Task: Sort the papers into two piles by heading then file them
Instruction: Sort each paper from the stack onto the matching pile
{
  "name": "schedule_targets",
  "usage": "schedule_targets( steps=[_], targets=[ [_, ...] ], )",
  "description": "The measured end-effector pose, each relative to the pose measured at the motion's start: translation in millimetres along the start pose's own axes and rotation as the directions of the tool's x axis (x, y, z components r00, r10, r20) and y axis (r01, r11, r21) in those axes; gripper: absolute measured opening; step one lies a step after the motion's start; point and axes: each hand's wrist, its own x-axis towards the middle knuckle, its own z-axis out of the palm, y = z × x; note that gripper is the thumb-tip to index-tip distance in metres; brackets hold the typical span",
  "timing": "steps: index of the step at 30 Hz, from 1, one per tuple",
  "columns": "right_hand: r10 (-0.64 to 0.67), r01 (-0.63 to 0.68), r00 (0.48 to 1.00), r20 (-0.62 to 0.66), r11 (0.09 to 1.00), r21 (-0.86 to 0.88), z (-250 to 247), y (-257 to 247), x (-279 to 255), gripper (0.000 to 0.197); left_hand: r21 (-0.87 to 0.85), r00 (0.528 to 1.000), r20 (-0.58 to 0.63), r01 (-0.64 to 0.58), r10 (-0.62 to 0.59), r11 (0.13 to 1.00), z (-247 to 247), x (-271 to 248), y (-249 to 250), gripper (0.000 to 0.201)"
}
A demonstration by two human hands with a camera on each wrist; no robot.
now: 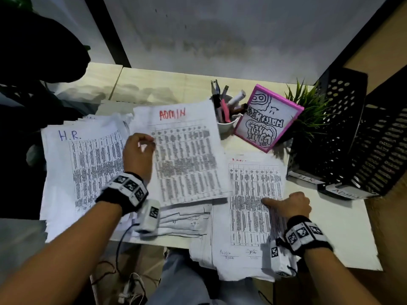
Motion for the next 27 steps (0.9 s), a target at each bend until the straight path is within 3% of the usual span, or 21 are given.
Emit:
schedule_targets(
  steps=[2, 5, 9, 13, 16, 20, 22, 24, 26, 27],
  targets=[
    [0.045, -0.045, 0.999, -0.001, 0.998, -0.054, 4.1, -9.9, -5.1, 0.099, 0.103, 0.999, 0.006, 0.047, -0.048, 0.994, -11.7, 11.3, -18.1, 0.018],
    [0.079, -0.078, 0.997, 0.020, 0.994, -0.074, 5.5, -21.0, -8.1, 0.083, 0.255, 0.984, 0.154, 0.043, -0.084, 0.966, -24.2, 23.4, -33.3, 0.037],
    [0.067, -0.069, 0.997, 0.030, 0.997, 0.046, 11.4, -29.9, -9.8, 0.066, 0.368, 0.936, 0.320, 0.022, -0.148, 0.930, -27.7, 27.1, -44.3, 0.063],
    [-0.005, 0.011, 0.999, -0.036, 0.985, 0.171, 18.6, -28.6, -14.5, 0.052, 0.422, 0.924, 0.346, 0.000, -0.161, 0.906, -21.1, 20.4, -53.6, 0.069],
    [-0.100, 0.134, 0.983, -0.153, 0.963, 0.235, 14.8, -21.4, -17.3, 0.036, 0.408, 0.928, 0.337, 0.007, -0.157, 0.913, -16.1, 13.9, -56.3, 0.067],
    [-0.229, 0.331, 0.937, -0.266, 0.825, 0.457, -3.7, -11.5, -21.8, 0.038, 0.409, 0.921, 0.351, 0.012, -0.170, 0.912, -13.6, 10.3, -51.2, 0.063],
    [-0.276, 0.389, 0.919, -0.282, 0.752, 0.532, -12.1, -8.9, -18.6, 0.040, 0.444, 0.941, 0.318, -0.036, -0.119, 0.895, -8.3, 4.1, -41.9, 0.057],
    [-0.299, 0.404, 0.914, -0.274, 0.722, 0.561, -16.5, -7.5, -12.1, 0.043, 0.453, 0.980, 0.200, -0.112, 0.021, 0.884, 3.1, -7.7, -27.3, 0.050],
    [-0.306, 0.385, 0.922, -0.236, 0.692, 0.611, -20.1, -7.7, -7.8, 0.047, 0.381, 0.973, 0.159, -0.217, 0.167, 0.899, 22.8, -21.8, -11.1, 0.043],
    [-0.314, 0.371, 0.927, -0.207, 0.674, 0.638, -22.3, -8.9, -7.2, 0.048, 0.297, 0.962, 0.198, -0.240, 0.186, 0.924, 35.7, -29.9, -2.0, 0.038]
  ],
)
